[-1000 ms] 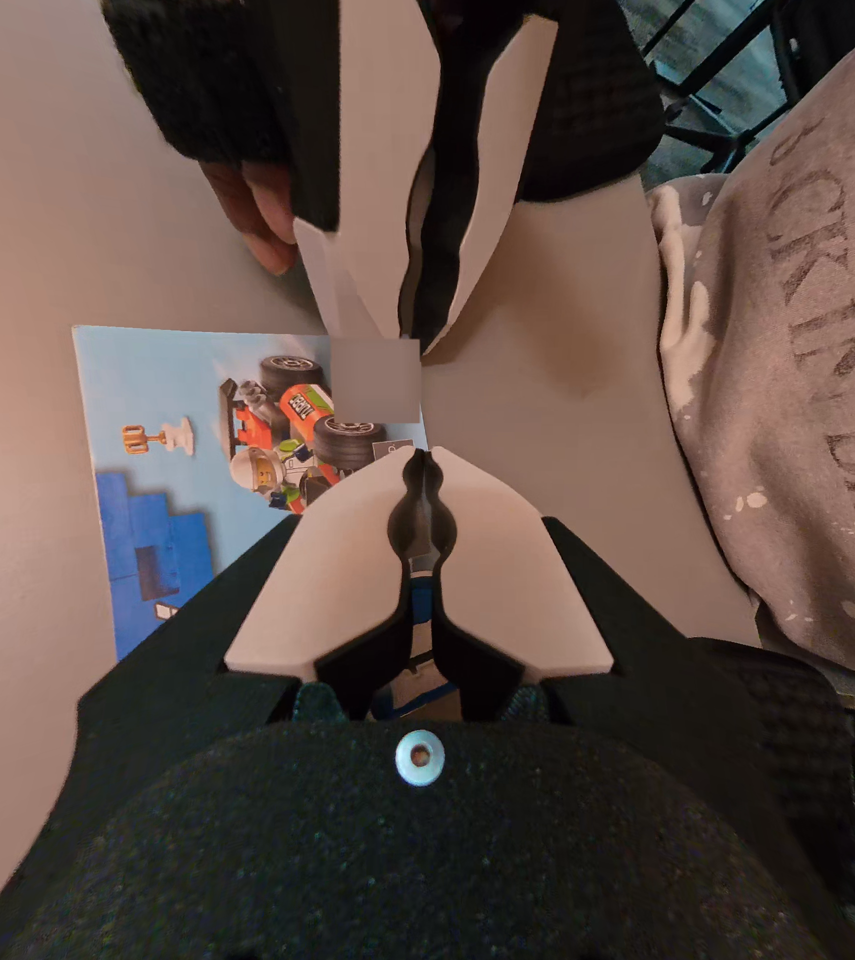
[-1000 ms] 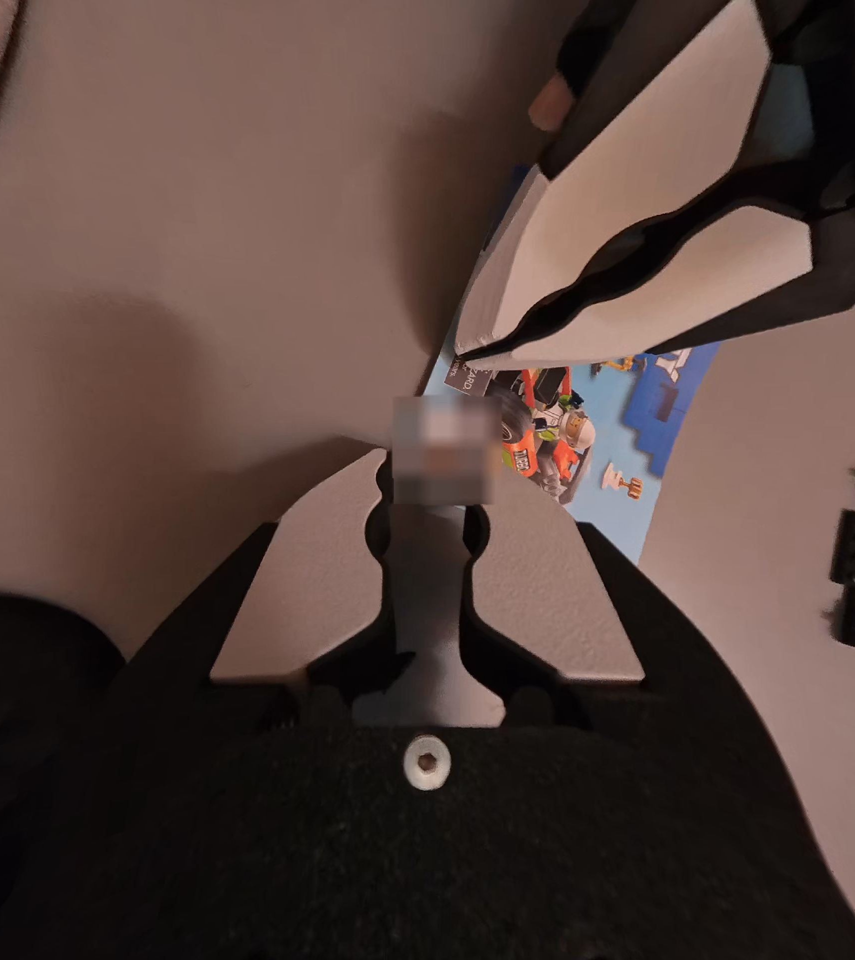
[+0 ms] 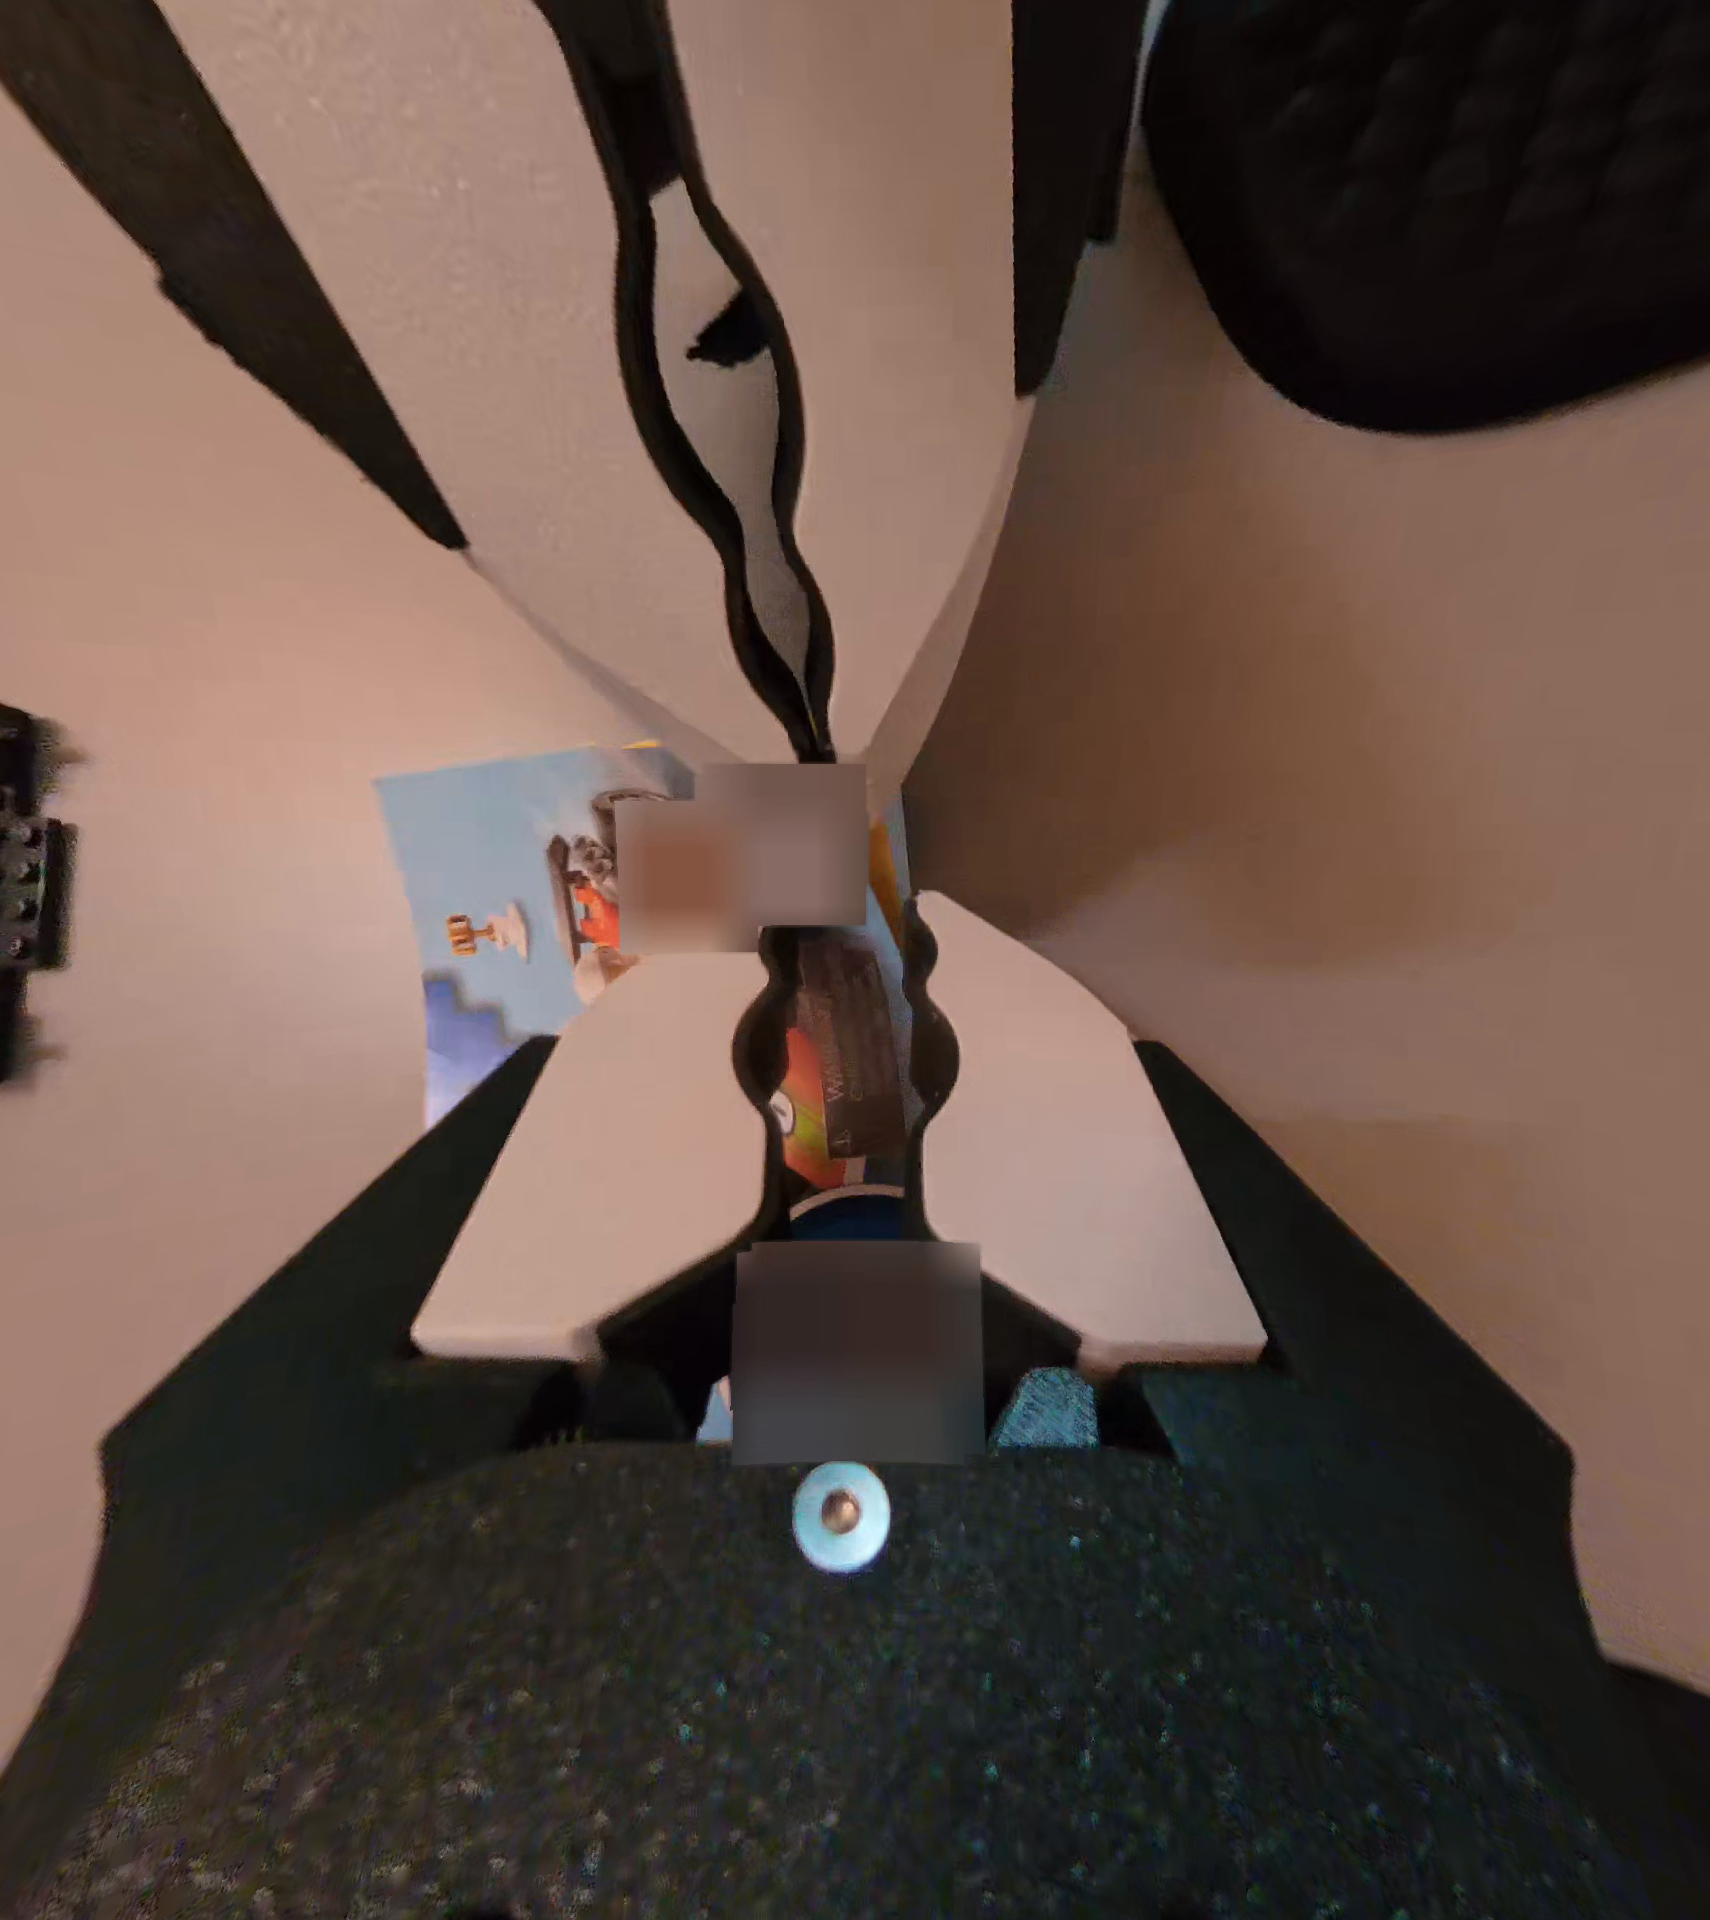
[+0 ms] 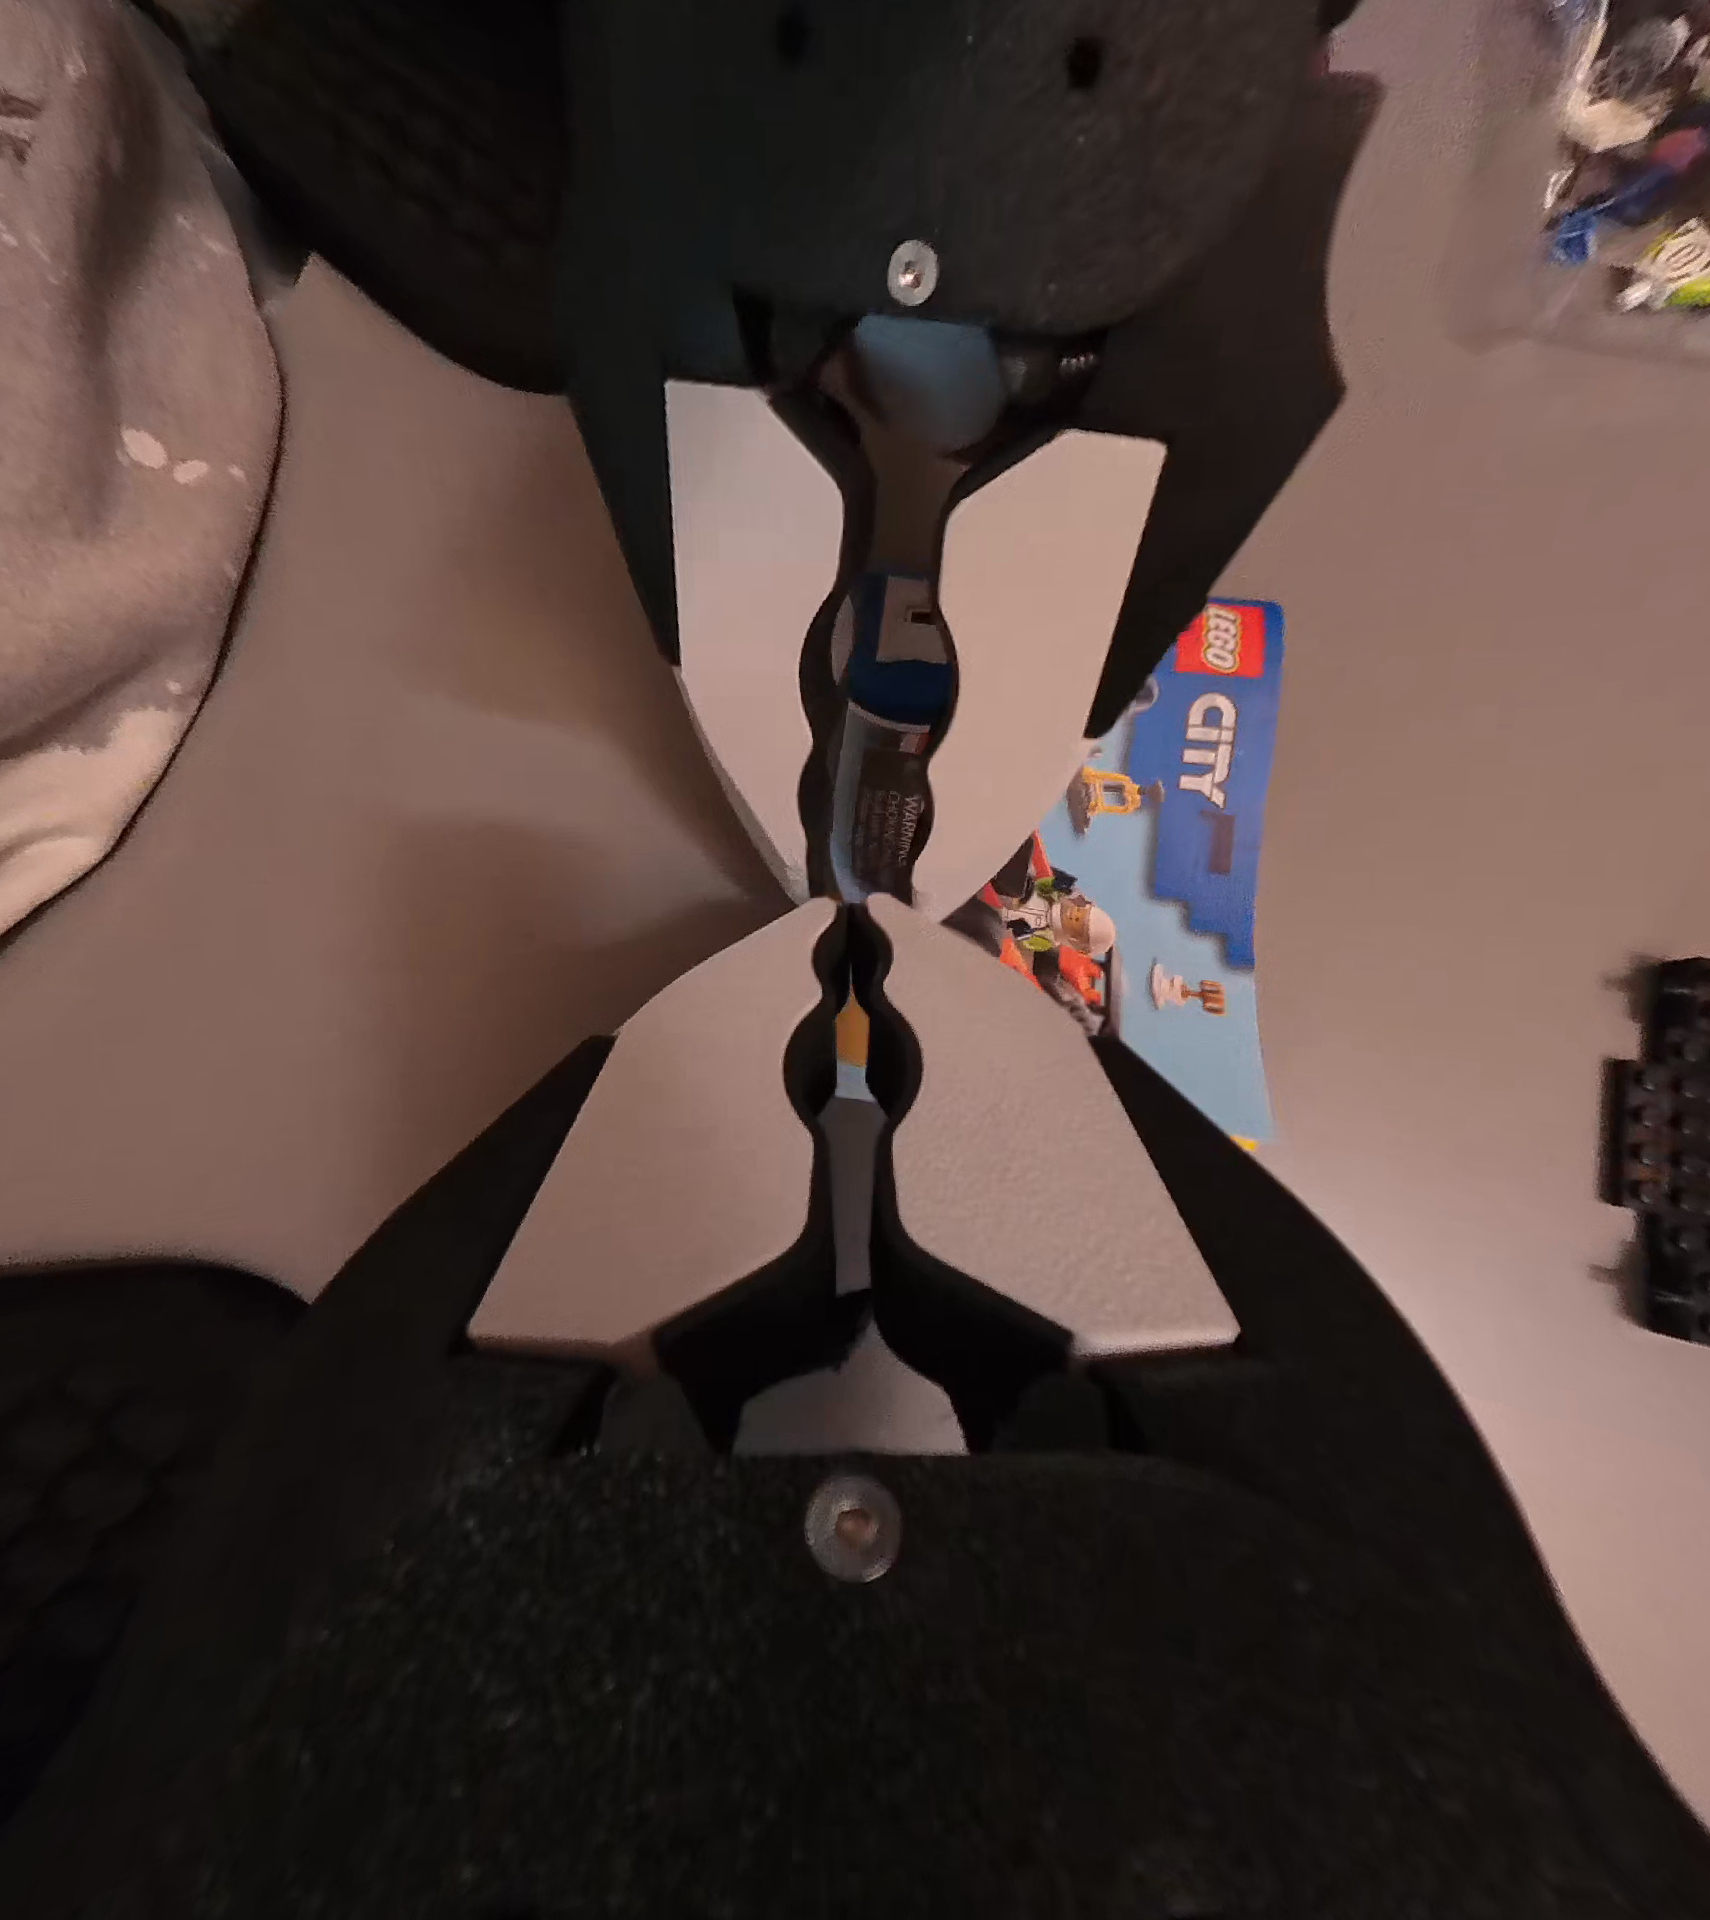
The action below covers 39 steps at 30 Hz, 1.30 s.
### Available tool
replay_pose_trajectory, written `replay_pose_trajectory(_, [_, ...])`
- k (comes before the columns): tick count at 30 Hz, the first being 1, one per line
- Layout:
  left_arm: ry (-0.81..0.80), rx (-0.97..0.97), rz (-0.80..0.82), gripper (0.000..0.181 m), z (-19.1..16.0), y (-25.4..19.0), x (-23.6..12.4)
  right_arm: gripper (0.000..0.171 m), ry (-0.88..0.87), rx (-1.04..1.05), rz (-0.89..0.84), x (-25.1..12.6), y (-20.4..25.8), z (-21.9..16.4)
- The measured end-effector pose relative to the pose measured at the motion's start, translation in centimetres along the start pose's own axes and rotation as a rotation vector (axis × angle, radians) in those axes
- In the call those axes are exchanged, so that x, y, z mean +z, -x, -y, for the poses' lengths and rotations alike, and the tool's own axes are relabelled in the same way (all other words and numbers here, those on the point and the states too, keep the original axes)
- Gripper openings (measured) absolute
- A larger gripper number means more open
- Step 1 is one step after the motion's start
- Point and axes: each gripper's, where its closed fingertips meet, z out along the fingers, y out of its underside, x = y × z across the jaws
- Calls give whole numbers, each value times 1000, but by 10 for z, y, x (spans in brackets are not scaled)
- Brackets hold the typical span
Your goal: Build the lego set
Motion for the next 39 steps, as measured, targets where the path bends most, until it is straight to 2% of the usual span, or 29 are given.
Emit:
replay_pose_trajectory(6, [-21,-16,63,5,-3,4,-2,0,-6,-19,-24,-1,0,5])
replay_pose_trajectory(10, [-38,-24,45,9,1,1,-6,0,-14,-23,-43,-2,-1,8])
replay_pose_trajectory(13, [-32,-15,69,1,0,4,-9,0,-9,-31,-66,-3,-4,7])
replay_pose_trajectory(18, [-26,-23,83,0,-6,6,-11,0,-46,-76,-172,-13,-16,8])
replay_pose_trajectory(21, [-53,-39,78,0,-6,6,-15,23,-24,-95,-198,-14,-17,4])
replay_pose_trajectory(24, [-90,-49,75,0,-4,6,-22,27,10,-133,-228,-10,-17,-2])
replay_pose_trajectory(28, [-159,-75,60,0,1,4,-32,18,-32,-175,-285,-8,-24,6])
replay_pose_trajectory(29, [-176,-81,64,0,2,4,-35,12,-51,-183,-294,-9,-25,10])
replay_pose_trajectory(30, [-193,-92,64,0,3,4,-37,0,-64,-191,-290,-10,-24,13])
replay_pose_trajectory(36, [-277,-128,76,0,6,3,-53,0,-97,-188,-259,-14,-23,29])
replay_pose_trajectory(39, [-301,-141,118,8,10,4,-59,0,-92,-186,-275,-17,-27,36])
